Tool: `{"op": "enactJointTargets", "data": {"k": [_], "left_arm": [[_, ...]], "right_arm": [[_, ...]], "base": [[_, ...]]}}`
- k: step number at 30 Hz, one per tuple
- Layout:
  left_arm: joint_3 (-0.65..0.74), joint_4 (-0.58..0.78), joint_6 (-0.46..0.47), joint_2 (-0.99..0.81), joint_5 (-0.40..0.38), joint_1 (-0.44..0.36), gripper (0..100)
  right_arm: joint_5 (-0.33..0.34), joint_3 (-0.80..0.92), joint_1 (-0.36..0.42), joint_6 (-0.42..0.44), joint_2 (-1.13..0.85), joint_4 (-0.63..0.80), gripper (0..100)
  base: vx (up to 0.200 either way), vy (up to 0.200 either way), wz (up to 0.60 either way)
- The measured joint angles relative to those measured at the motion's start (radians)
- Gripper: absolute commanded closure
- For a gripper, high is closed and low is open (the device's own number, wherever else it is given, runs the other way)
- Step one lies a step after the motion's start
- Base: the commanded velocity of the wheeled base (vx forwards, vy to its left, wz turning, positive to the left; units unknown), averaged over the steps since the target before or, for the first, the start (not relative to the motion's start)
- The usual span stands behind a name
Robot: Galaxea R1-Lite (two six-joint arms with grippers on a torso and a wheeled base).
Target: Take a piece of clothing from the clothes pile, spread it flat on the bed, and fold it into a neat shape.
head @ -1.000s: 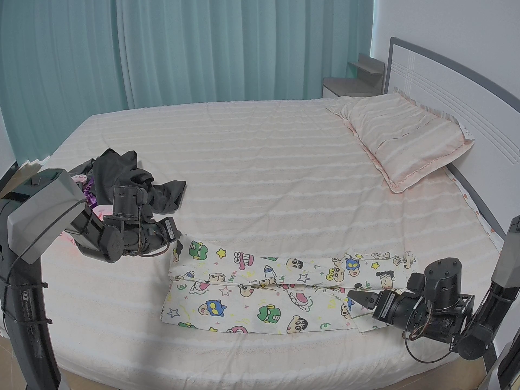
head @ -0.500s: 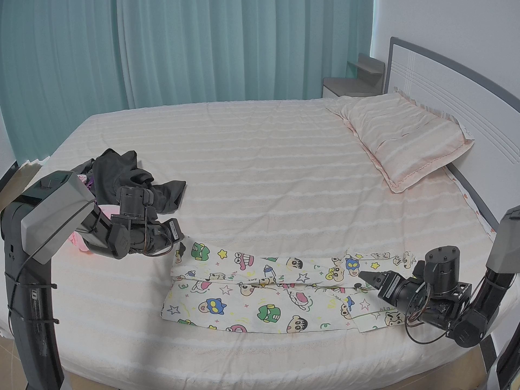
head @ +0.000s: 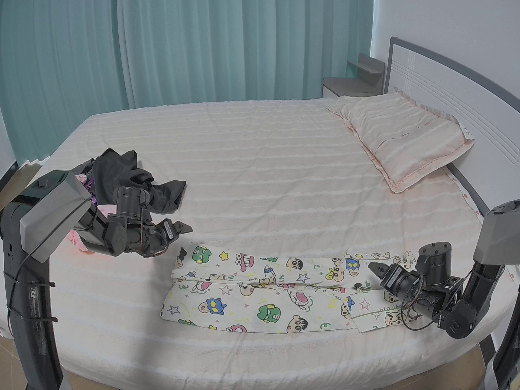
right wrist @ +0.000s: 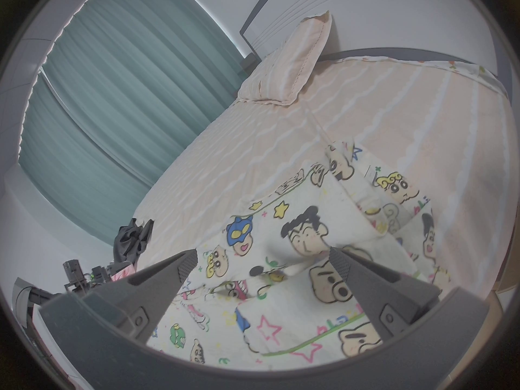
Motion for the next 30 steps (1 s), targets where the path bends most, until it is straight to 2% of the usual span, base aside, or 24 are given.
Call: {"op": "enactJointTargets", "data": {"k": [6,11,13,15,16,22,27,30], "left_arm": [[0.018,0.059,-0.044,-0.034,-0.030,0.054,0],[0.108,0.069,-0.116,-0.092,-0.107,0.094,0],[0.163,0.069,-0.133,-0.121,-0.133,0.105,0],[0.216,0.066,-0.143,-0.149,-0.151,0.111,0],[0.263,0.059,-0.152,-0.172,-0.161,0.115,0],[0.432,-0.024,-0.229,-0.261,-0.191,0.098,0],[0.483,-0.063,-0.257,-0.296,-0.198,0.077,0],[0.495,-0.069,-0.259,-0.306,-0.199,0.071,0]], "right_arm": [[-0.023,-0.013,-0.047,-0.102,-0.017,0.018,0],[-0.002,-0.035,-0.089,-0.162,-0.049,0.084,0],[0.036,-0.044,-0.111,-0.193,-0.063,0.125,0],[0.104,-0.053,-0.139,-0.229,-0.076,0.162,0],[0.158,-0.062,-0.170,-0.260,-0.084,0.187,0],[0.283,-0.100,-0.296,-0.421,-0.083,0.254,0],[0.354,-0.126,-0.347,-0.472,-0.042,0.266,0],[0.370,-0.151,-0.351,-0.475,-0.014,0.269,0]], "base": [[0.000,0.000,0.00],[0.000,0.000,0.00],[0.000,0.000,0.00],[0.000,0.000,0.00],[0.000,0.000,0.00],[0.000,0.000,0.00],[0.000,0.000,0.00],[0.000,0.000,0.00]]}}
